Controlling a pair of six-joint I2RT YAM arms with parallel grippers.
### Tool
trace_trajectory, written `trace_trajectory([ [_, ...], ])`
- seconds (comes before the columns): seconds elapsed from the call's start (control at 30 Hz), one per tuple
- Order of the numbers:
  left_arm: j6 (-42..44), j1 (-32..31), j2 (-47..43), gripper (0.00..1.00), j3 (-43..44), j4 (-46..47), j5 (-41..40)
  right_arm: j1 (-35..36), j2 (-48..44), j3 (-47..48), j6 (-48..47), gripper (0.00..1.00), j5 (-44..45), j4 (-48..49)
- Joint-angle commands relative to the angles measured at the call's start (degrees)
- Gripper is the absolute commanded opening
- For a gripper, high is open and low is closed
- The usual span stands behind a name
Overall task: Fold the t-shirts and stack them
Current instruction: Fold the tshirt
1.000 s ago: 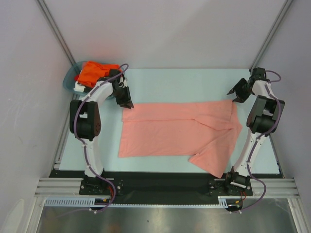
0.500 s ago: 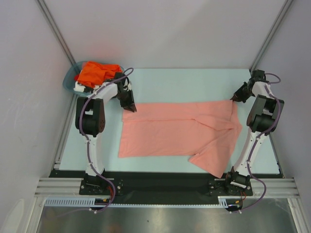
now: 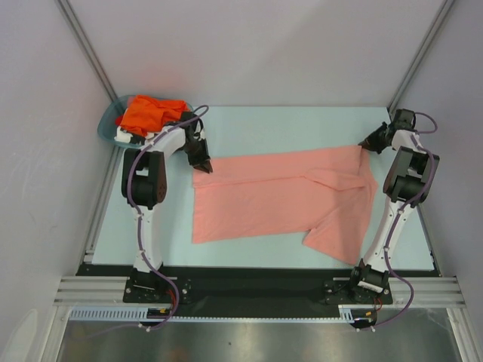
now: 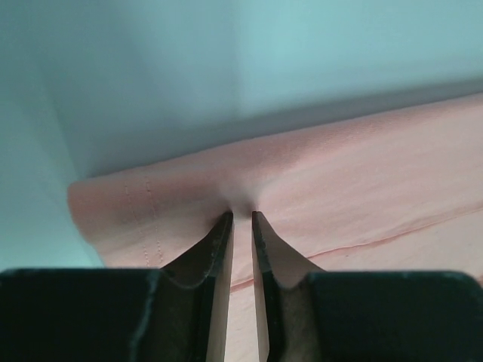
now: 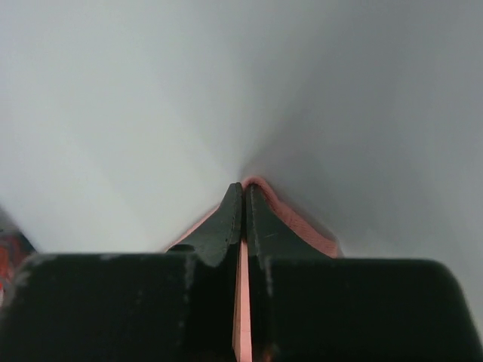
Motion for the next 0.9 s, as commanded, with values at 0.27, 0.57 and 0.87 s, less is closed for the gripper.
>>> trace_trajectory([
  [0.27, 0.8, -0.9, -0.6, 0.36, 5.5, 1.4, -5.6, -0.3, 12.4, 30.9, 1.8, 0.56, 5.4, -12.8],
  [0.57, 2.4, -4.2, -18.6, 0.50, -8.5, 3.1, -5.8, 3.5, -13.3, 13.6, -6.7, 0.76, 18.7, -25.8],
  [0.87, 3.0, -6.5, -29.6, 0.35, -18.8, 3.7, -1.5, 18.3, -34.4, -22.4, -6.5, 0.28, 15.9, -17.3],
])
